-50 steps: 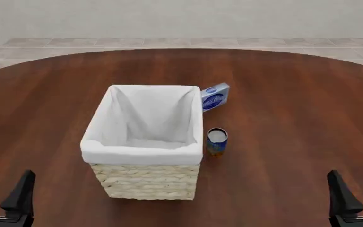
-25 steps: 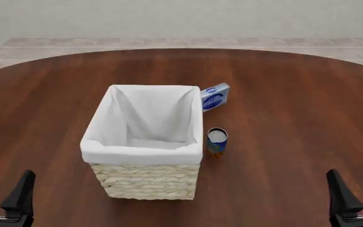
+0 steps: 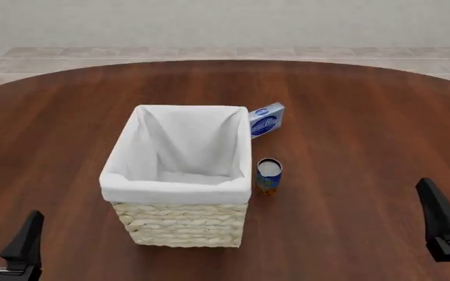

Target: Pick up the alphabet soup and put it in the basket.

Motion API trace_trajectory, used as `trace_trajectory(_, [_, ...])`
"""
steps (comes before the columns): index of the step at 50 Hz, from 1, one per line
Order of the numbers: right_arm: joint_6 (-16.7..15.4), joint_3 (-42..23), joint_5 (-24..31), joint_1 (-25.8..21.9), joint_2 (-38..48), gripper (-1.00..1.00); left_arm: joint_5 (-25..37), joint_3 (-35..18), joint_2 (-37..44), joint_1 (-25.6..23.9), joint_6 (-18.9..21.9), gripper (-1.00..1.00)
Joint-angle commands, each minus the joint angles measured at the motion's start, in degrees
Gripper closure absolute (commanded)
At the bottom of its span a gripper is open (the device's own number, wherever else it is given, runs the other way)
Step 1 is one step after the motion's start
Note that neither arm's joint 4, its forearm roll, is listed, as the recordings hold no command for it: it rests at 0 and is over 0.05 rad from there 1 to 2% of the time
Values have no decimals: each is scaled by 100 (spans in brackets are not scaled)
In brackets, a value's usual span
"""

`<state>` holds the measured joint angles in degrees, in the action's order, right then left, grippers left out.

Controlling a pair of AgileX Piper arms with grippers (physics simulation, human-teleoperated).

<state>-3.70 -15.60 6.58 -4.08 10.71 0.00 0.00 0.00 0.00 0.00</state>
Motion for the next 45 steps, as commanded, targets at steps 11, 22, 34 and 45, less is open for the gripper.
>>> trace_trajectory(11, [110, -677, -516, -471, 1887, -100, 0, 0, 0, 0, 0, -100])
trace_trajectory(22, [-182, -966, -759, -989, 2539, -100, 0, 0, 0, 0, 0, -100])
trace_trajectory(34, [-520, -1205, -927, -1293, 2974, -100, 0, 0, 0, 0, 0, -100])
trace_trajectory(45, [-972, -1272, -1243, -1614, 3703, -100, 0, 0, 0, 0, 0, -100])
